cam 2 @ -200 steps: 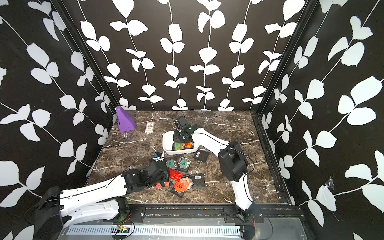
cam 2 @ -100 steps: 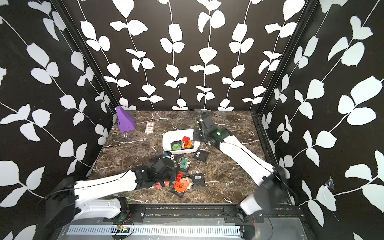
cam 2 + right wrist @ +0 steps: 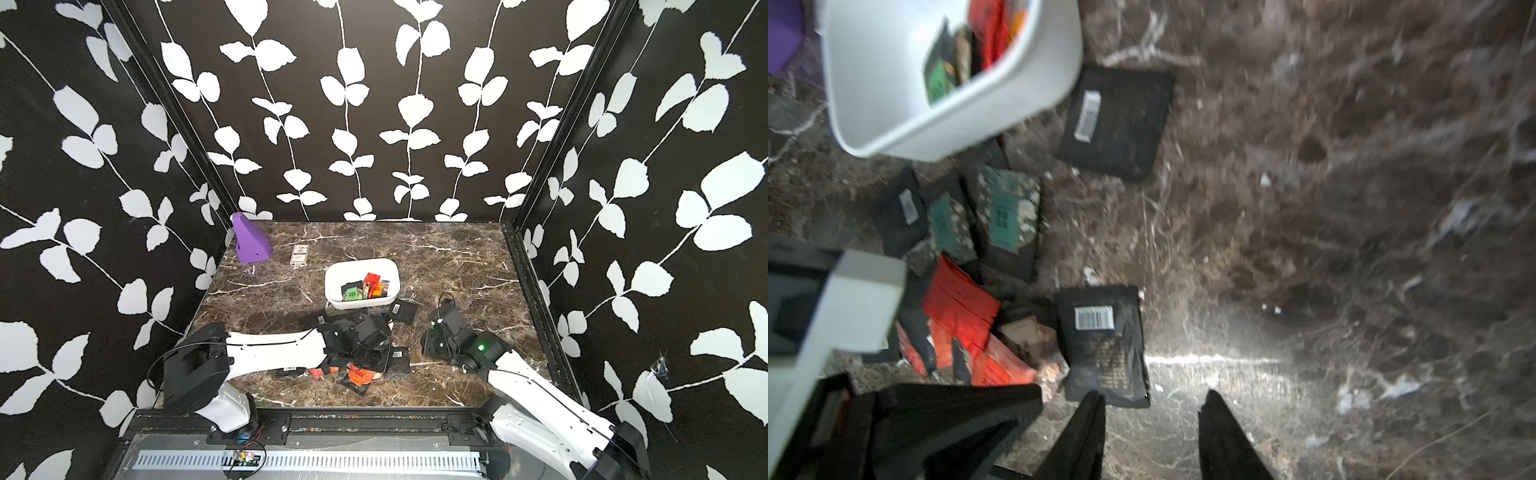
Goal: Put the tea bags into the storage box
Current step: Pick up the tea bag from the center of the board.
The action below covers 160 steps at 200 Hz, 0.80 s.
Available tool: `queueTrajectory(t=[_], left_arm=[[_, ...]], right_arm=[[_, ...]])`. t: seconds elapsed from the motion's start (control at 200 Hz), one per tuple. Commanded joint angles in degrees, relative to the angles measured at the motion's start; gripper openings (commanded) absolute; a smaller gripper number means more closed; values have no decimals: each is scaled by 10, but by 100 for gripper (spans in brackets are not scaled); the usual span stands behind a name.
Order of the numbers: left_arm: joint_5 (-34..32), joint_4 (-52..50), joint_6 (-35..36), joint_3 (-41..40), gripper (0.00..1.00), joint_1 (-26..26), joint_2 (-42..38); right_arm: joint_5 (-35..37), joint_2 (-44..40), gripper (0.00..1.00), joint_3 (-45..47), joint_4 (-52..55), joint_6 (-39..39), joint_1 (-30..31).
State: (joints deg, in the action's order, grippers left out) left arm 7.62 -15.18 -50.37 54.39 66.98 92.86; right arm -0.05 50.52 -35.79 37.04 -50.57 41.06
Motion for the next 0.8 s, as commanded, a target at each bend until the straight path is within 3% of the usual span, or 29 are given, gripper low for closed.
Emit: queueTrajectory(t=[0.0,0.3,0.795], left_arm=[[10,-29,2,10,0,1,3],[-4,-40,2,17,0,0,30],[-2,-35,-10,21,0,1,73]], right_arm=[[-7,6,40,34,-42,-46,25],[-11,74,41,56,-116,-79,87],[-13,109,41,109,-179,-113,101]])
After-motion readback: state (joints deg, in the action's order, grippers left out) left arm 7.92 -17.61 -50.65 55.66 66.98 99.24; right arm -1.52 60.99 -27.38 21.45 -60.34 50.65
